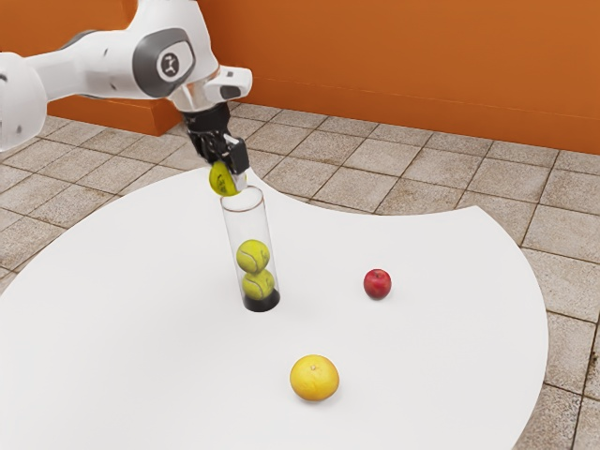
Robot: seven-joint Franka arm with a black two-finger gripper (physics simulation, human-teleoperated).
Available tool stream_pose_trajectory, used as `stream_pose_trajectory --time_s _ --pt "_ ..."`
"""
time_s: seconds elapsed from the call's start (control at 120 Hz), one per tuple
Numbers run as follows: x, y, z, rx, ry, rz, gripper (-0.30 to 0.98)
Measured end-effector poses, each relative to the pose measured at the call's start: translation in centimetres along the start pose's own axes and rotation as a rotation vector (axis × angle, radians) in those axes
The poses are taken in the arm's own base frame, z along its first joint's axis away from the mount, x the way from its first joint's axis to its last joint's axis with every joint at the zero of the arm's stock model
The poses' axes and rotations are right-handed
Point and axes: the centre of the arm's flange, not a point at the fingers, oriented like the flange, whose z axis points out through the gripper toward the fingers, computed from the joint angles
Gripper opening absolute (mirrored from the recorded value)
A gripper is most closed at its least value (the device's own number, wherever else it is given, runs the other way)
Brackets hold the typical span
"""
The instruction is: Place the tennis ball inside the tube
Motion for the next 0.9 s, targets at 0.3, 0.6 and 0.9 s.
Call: stream_pose_trajectory --time_s 0.3,0.6,0.9 --pt "1.3 0.9 1.1 -0.001 -0.014 0.012 0.53" --pt "-0.1 1.3 -2.3 0.021 0.015 -0.005 0.65" --pt "-8.6 5.8 -12.5 0.084 0.052 -0.031 0.68"
